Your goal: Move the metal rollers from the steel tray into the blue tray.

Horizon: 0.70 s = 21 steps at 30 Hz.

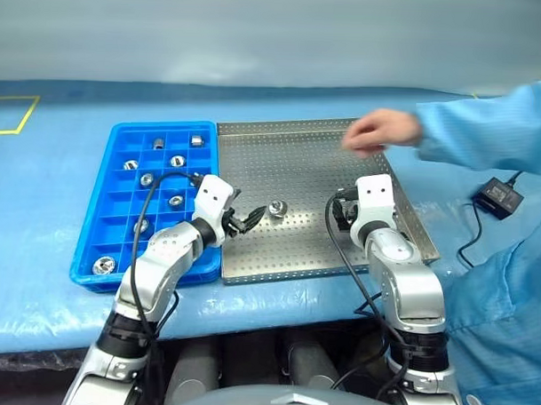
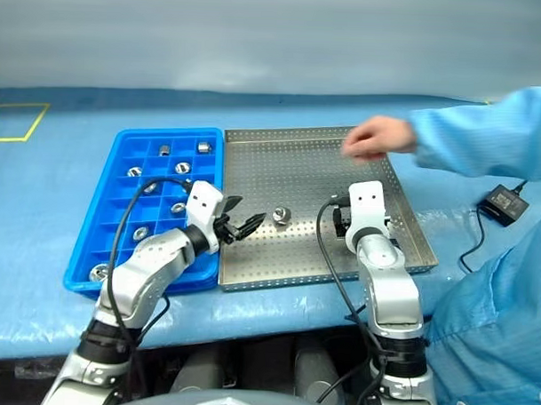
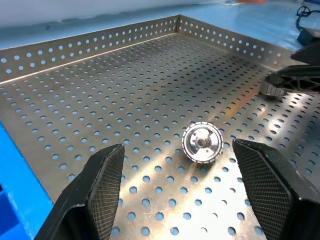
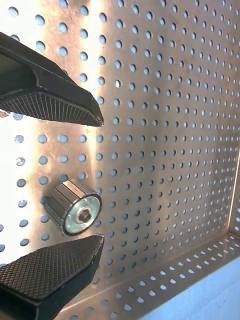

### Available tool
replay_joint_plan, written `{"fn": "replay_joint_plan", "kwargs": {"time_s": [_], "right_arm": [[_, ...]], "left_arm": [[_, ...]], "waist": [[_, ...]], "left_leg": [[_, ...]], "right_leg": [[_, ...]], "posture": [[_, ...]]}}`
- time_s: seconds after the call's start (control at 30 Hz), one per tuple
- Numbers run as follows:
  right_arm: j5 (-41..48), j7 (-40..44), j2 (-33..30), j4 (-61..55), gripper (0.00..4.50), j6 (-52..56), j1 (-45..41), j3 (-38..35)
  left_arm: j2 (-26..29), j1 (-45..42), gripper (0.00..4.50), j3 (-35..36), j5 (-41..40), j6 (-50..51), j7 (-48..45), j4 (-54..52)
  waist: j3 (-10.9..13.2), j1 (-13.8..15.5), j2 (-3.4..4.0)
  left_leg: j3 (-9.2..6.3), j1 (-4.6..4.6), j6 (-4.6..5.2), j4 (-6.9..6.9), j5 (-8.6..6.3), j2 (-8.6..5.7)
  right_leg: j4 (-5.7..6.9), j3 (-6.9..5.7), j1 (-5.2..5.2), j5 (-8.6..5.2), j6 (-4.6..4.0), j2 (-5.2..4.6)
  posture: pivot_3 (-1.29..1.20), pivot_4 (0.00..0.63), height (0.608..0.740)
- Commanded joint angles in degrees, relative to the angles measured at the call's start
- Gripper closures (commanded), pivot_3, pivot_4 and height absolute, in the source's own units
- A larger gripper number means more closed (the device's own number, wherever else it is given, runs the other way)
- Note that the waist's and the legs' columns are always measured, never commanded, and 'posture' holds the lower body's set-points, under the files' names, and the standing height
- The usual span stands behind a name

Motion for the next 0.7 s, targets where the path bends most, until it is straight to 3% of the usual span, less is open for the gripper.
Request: {"fn": "replay_joint_plan", "kwargs": {"time_s": [0.03,0.2,0.7], "right_arm": [[0.7,0.2,0.7,-4.5,0.87,-0.1,1.1,0.7],[0.6,-0.2,2.0,-6.2,0.87,-0.3,3.0,1.7],[0.8,-0.9,3.1,-9.6,0.87,0.0,3.7,2.5]], "left_arm": [[-2.4,-3.0,0.74,-2.6,2.2,-2.5,0.2,3.2],[-5.7,-6.9,0.74,-4.0,3.8,-1.6,0.6,7.5],[-8.7,-11.5,0.74,-6.2,10.5,6.8,5.4,15.4]], "waist": [[0.0,-0.4,0.0],[0.0,-1.6,0.01],[0.0,-7.2,0.05]], "left_leg": [[0.0,0.0,0.01,0.02,0.0,0.0],[0.01,-0.02,0.04,0.11,-0.01,-0.01],[-0.05,-0.02,0.08,0.17,-0.01,-0.02]], "right_leg": [[0.0,0.0,0.01,0.01,0.01,0.0],[0.01,0.04,0.02,0.03,0.11,0.01],[0.03,0.07,0.05,0.13,0.35,0.0]], "posture": [[-0.18,0.15,0.74],[-0.23,0.15,0.74],[-0.27,0.15,0.74]]}}
